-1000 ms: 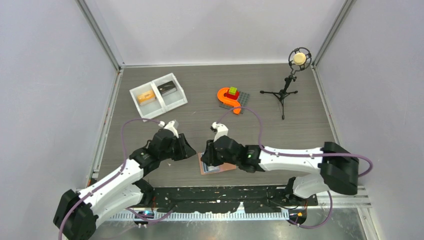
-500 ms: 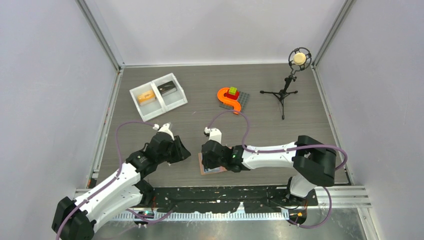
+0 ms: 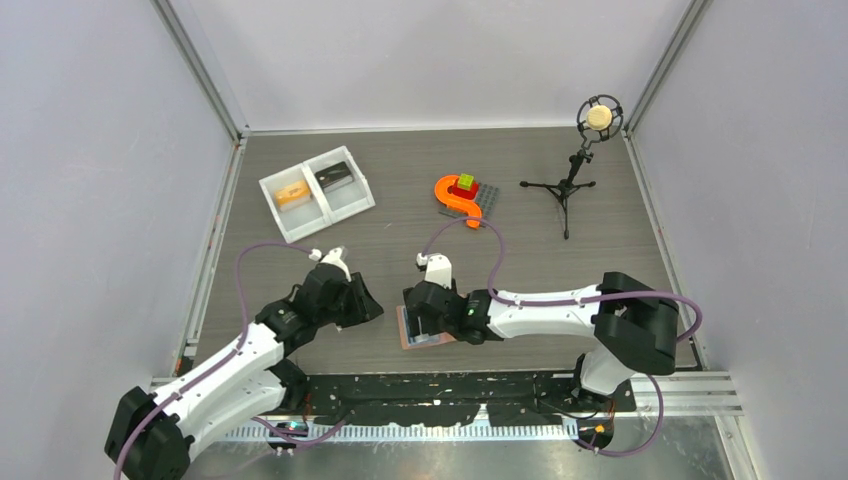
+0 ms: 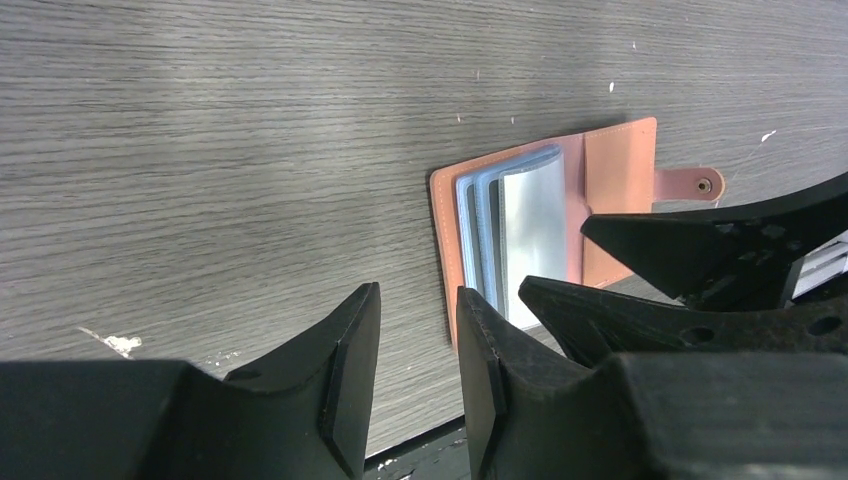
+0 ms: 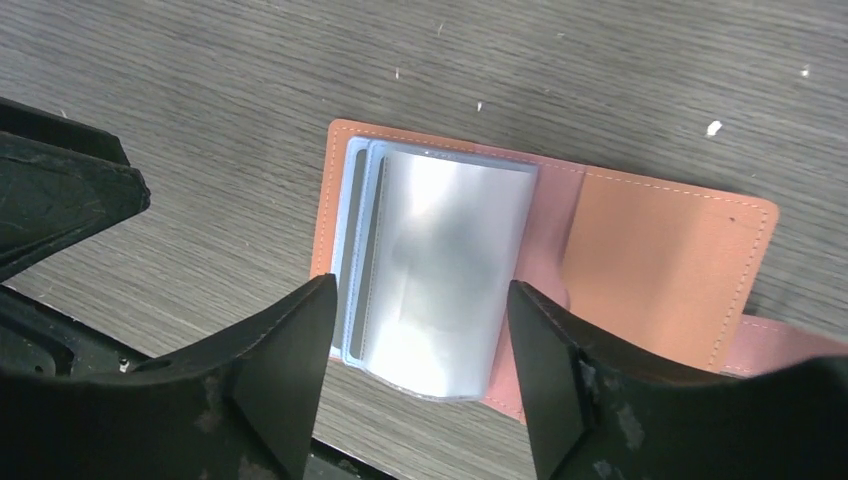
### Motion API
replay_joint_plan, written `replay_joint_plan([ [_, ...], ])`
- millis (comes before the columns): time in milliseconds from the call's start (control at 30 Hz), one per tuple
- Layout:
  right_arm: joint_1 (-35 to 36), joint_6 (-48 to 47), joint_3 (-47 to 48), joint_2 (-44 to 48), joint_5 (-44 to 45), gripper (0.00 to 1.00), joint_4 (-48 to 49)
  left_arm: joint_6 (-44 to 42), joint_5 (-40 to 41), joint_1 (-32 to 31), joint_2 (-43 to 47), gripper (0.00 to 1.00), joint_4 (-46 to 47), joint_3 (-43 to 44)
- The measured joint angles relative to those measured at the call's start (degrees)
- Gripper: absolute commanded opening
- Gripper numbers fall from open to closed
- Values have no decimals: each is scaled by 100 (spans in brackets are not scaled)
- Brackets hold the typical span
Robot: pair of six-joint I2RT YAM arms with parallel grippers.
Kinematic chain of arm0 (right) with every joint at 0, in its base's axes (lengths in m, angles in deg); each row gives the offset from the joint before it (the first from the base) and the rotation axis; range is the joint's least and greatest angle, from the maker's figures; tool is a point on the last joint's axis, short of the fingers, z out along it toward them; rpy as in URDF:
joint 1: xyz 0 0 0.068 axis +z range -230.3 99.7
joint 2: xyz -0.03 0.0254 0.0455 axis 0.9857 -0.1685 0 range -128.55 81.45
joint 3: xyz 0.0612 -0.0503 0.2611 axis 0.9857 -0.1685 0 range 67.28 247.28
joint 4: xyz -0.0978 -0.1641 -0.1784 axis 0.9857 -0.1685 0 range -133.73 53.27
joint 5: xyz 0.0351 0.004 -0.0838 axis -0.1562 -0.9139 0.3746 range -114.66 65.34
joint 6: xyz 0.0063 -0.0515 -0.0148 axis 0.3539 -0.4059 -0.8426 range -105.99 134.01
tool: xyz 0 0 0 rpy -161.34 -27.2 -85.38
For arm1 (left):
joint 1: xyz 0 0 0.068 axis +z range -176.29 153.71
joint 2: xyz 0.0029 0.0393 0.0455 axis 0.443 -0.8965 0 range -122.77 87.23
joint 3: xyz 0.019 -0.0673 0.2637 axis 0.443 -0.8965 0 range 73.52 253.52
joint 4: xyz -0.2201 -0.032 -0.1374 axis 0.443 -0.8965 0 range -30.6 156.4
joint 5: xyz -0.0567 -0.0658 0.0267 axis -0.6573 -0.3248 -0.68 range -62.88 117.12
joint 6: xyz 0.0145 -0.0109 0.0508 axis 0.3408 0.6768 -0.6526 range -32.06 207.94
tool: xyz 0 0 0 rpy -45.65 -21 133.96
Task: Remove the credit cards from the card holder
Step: Remove the credit card from the card holder.
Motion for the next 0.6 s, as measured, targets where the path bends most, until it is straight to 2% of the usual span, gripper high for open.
replay_joint_plan([
  [467, 0, -22, 37, -186, 201, 73, -212, 157, -273, 0, -190, 36, 197, -2],
  [533, 0, -20, 55, -278, 208, 69, -238, 212, -339, 0, -190, 36, 223, -2],
  [600, 0, -9, 85, -334, 219, 59, -229, 251, -398, 0, -190, 36, 256, -2],
])
